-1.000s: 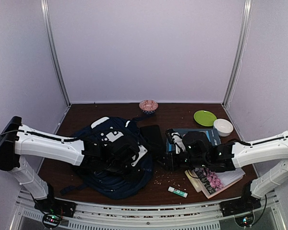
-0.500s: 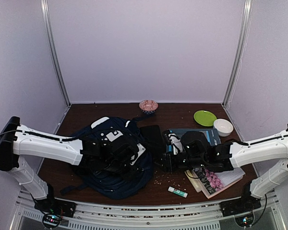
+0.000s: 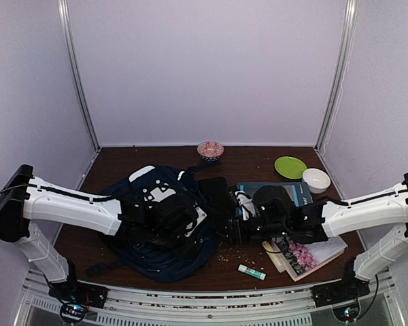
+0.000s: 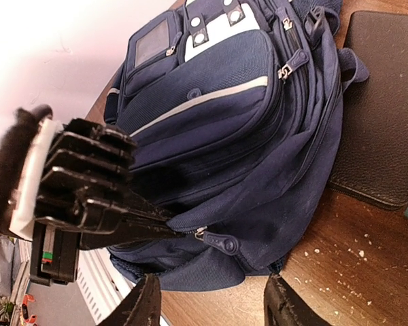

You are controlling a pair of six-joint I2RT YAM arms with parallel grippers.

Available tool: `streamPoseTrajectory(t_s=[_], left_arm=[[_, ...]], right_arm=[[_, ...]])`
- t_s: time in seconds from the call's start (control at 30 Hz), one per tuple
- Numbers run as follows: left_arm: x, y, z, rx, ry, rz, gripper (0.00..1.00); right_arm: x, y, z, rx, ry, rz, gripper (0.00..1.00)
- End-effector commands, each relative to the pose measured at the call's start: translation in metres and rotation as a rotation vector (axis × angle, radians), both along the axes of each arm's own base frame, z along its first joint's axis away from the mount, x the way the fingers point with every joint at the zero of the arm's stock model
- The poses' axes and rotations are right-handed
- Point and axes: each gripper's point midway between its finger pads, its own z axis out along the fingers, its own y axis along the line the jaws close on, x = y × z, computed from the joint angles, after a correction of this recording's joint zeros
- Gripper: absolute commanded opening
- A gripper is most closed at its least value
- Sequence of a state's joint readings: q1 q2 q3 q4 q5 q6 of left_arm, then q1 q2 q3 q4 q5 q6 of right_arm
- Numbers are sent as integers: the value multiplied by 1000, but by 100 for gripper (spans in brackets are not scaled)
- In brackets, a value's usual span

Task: Pack the student bag
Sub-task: Unzip the student bag at the center of the board.

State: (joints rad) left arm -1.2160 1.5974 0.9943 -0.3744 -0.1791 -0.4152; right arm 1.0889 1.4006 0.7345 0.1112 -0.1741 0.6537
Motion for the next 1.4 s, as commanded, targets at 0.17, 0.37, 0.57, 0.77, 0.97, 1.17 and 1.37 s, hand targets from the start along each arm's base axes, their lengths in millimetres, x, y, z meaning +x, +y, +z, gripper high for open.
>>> streamPoseTrajectory(t_s=[0.17, 0.37, 0.57, 0.77, 0.97, 1.17, 1.37], left_arm=[[7, 24, 30, -43, -73, 59, 0], [10, 41, 75, -135, -151, 93, 0], [7, 51, 115, -225, -207, 80, 0], [5, 59, 135, -271, -247, 66, 0], [5, 62, 145, -295, -261, 70, 0], [5, 65, 154, -313, -276, 74, 0], [4, 67, 159, -328, -280, 72, 0]], right_arm=[[-4, 21, 9, 79, 22, 42, 52], [-1, 27, 31, 117, -9, 54, 52], [-3, 36, 69, 170, -60, 92, 52], [-2, 51, 88, 111, -136, 133, 51], [-10, 68, 82, 27, -164, 198, 49], [-9, 79, 76, -7, -167, 203, 45], [-6, 86, 75, -18, -174, 208, 44]])
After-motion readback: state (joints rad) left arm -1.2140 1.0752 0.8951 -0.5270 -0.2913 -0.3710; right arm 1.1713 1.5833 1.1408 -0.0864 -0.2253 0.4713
